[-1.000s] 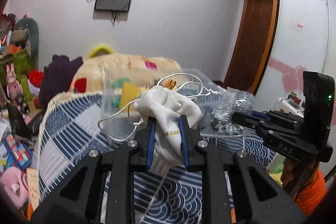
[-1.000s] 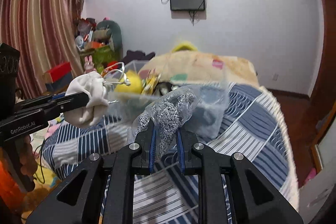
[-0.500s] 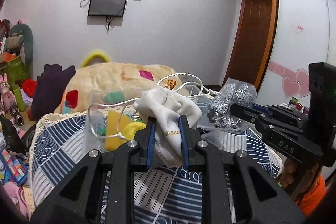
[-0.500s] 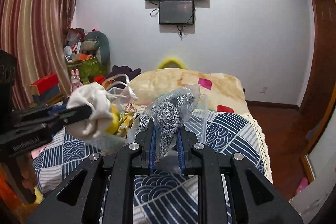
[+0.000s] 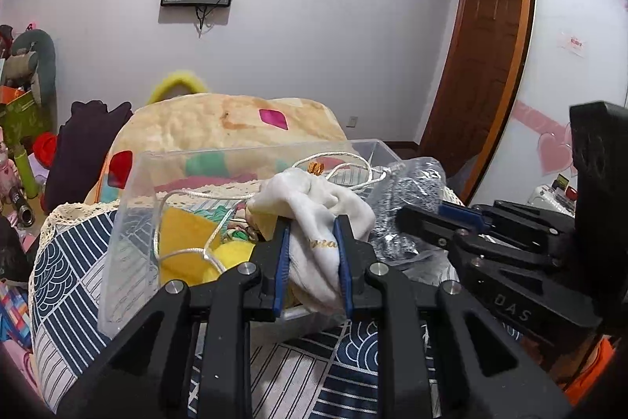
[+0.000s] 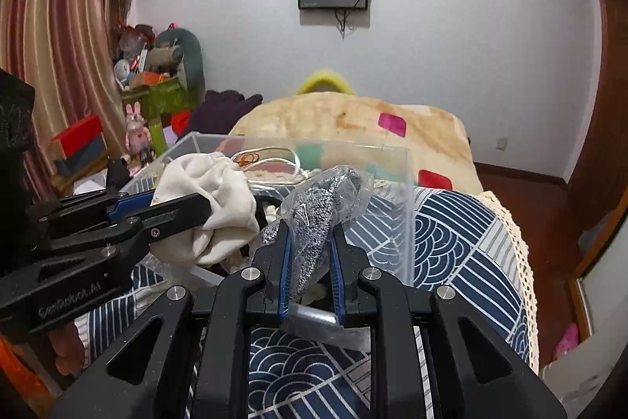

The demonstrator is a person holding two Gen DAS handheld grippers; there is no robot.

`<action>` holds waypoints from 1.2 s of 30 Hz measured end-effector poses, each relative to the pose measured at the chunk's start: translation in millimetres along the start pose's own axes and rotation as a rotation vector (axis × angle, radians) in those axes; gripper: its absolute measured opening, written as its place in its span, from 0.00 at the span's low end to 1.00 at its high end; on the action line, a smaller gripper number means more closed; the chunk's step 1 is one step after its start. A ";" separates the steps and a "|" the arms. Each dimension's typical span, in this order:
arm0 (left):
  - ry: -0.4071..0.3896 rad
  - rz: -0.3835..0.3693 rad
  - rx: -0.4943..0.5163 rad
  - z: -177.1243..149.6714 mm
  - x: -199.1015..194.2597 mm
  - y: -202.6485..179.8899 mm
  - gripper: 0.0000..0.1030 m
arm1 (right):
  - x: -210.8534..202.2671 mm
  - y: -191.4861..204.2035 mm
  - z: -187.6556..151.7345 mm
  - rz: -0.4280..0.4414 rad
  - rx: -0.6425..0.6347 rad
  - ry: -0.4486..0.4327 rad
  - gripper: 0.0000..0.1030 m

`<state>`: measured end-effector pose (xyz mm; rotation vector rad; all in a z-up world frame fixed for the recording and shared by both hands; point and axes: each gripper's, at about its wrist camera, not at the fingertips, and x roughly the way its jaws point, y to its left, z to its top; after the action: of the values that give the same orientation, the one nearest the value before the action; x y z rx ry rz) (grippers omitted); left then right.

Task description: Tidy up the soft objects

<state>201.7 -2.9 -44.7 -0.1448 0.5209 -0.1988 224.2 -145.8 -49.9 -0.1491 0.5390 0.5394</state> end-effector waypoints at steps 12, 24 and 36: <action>0.028 0.028 0.009 -6.7 -2.2 0.1 0.35 | -0.7 2.7 -7.7 0.002 -0.007 0.040 0.19; -0.038 0.048 -0.004 -17.3 -50.9 1.6 0.46 | -56.6 -2.7 -12.3 -0.022 -0.009 -0.095 0.63; -0.192 0.033 0.045 -11.5 -131.7 -19.4 0.55 | -107.7 9.2 -4.3 0.027 -0.002 -0.240 0.63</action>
<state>81.1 6.8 12.0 -0.1098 0.3276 -0.1625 139.5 -187.5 2.9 -0.0773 0.3073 0.5751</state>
